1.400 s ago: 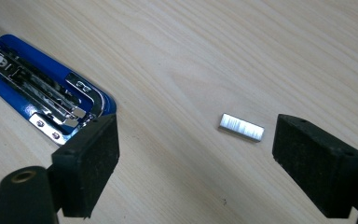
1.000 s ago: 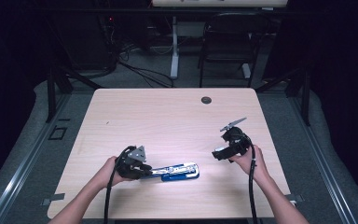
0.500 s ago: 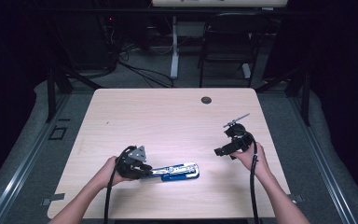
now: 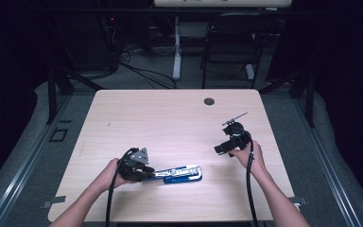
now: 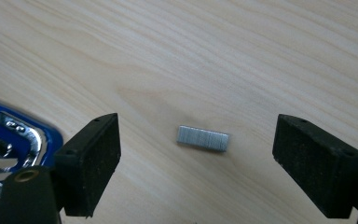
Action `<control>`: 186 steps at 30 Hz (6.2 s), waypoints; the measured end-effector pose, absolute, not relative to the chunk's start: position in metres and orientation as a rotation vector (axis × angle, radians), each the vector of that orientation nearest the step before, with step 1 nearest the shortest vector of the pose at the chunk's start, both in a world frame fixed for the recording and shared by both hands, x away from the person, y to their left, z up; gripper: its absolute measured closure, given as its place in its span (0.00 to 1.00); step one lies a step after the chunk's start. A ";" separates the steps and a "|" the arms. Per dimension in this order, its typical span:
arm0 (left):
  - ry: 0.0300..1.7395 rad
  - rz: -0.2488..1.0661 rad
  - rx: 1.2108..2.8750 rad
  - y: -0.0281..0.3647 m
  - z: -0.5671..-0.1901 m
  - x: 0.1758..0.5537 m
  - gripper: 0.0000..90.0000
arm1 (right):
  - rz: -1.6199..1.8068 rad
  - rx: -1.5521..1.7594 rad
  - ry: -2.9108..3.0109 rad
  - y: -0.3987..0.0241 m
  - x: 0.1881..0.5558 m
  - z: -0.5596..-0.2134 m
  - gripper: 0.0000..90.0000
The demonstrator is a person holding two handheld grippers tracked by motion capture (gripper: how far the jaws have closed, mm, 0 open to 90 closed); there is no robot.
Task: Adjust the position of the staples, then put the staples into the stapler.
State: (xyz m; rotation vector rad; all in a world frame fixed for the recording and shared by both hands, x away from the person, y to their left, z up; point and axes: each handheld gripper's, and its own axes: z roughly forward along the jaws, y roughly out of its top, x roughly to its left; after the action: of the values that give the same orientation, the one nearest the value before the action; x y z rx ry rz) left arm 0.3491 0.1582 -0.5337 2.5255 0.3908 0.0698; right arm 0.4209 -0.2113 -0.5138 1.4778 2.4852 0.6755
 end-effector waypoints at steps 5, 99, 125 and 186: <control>0.390 0.069 2.527 0.158 -0.534 0.349 0.85 | 0.605 1.496 2.477 -0.208 0.429 -0.525 0.20; 0.382 0.070 2.525 0.155 -0.534 0.349 0.85 | 0.392 1.538 2.516 -0.212 0.445 -0.543 0.80; 0.371 0.052 2.532 0.155 -0.533 0.350 0.85 | 0.381 1.486 2.548 -0.214 0.445 -0.537 0.87; 0.382 0.065 2.521 0.154 -0.535 0.350 0.85 | 0.564 1.115 2.785 -0.164 0.413 -0.512 0.87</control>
State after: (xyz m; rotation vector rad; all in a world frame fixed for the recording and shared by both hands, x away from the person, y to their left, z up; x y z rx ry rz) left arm 0.3502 0.1543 -0.5346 2.5205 0.3822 0.0645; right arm 0.4134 -0.1635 -0.5124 1.1155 2.7851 0.5644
